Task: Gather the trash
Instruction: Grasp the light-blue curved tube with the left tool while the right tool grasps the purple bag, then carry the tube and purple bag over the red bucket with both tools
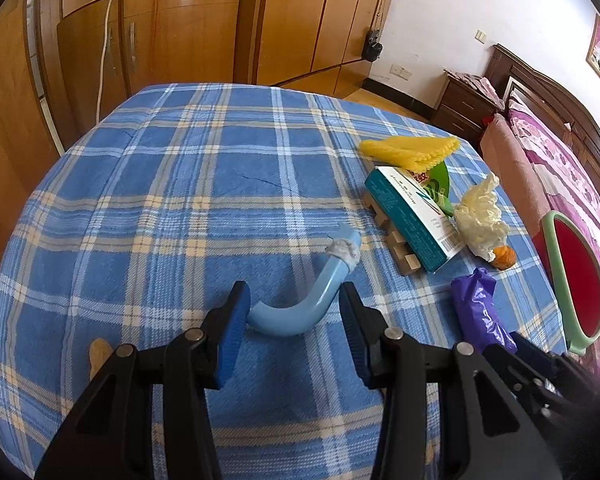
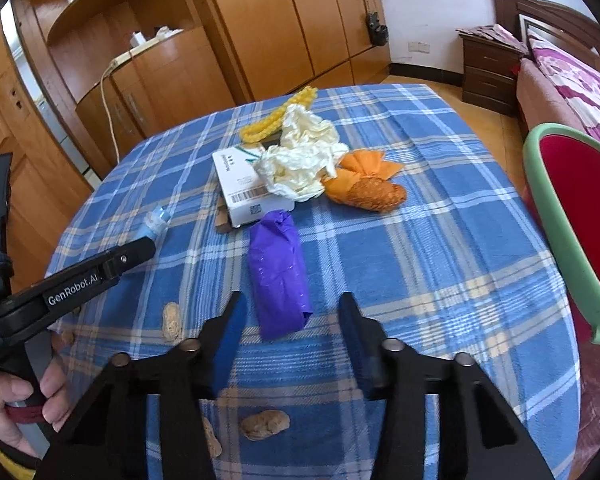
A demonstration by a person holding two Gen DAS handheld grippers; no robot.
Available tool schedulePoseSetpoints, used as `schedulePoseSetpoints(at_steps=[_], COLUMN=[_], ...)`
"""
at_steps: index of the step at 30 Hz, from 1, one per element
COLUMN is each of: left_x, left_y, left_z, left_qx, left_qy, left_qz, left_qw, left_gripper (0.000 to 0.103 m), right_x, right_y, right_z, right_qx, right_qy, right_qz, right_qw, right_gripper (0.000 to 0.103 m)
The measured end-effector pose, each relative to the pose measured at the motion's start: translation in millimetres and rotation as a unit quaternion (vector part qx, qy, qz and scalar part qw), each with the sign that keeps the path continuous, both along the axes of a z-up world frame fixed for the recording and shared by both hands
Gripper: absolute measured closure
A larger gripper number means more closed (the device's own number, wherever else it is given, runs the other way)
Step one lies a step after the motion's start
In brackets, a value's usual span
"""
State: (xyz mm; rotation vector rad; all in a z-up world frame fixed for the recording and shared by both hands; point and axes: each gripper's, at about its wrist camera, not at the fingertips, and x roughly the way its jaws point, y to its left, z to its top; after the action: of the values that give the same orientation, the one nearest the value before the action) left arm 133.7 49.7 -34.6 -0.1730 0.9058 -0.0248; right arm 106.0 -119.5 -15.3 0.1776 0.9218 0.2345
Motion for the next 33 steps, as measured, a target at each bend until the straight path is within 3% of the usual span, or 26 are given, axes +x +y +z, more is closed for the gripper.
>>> schedulePoseSetpoints(at_steps=[2, 7, 21, 33], left_x=[-1.0, -4.5, -17.4, -24.0], left_y=[0.8, 0.1, -24.4, -66.2], left_z=[0.8, 3.5, 32.0, 58.2], left_qx=[0.000, -0.002, -0.003, -0.015], left_qy=[-0.001, -0.004, -0.030, -0.047], left_qz=[0.000, 0.001, -0.026, -0.081], left_qw=[1.0000, 1.0000, 0.9992, 0.9955], left_gripper=[0.057, 0.057, 0.057, 0.057], right_x=[0.7, 1.1, -30.0, -59.2], right_y=[2.9, 1.4, -26.7, -91.0], right_z=[-3.7, -7.6, 21.5, 47.9], right_qx=[-0.001, 0.007, 0.041, 0.064], right_qy=[0.004, 0.003, -0.044, -0.084], right_qz=[0.007, 0.012, -0.001, -0.078], right_qw=[1.000, 1.000, 0.998, 0.991], right_gripper=[0.076, 0.085, 0.087, 0.087])
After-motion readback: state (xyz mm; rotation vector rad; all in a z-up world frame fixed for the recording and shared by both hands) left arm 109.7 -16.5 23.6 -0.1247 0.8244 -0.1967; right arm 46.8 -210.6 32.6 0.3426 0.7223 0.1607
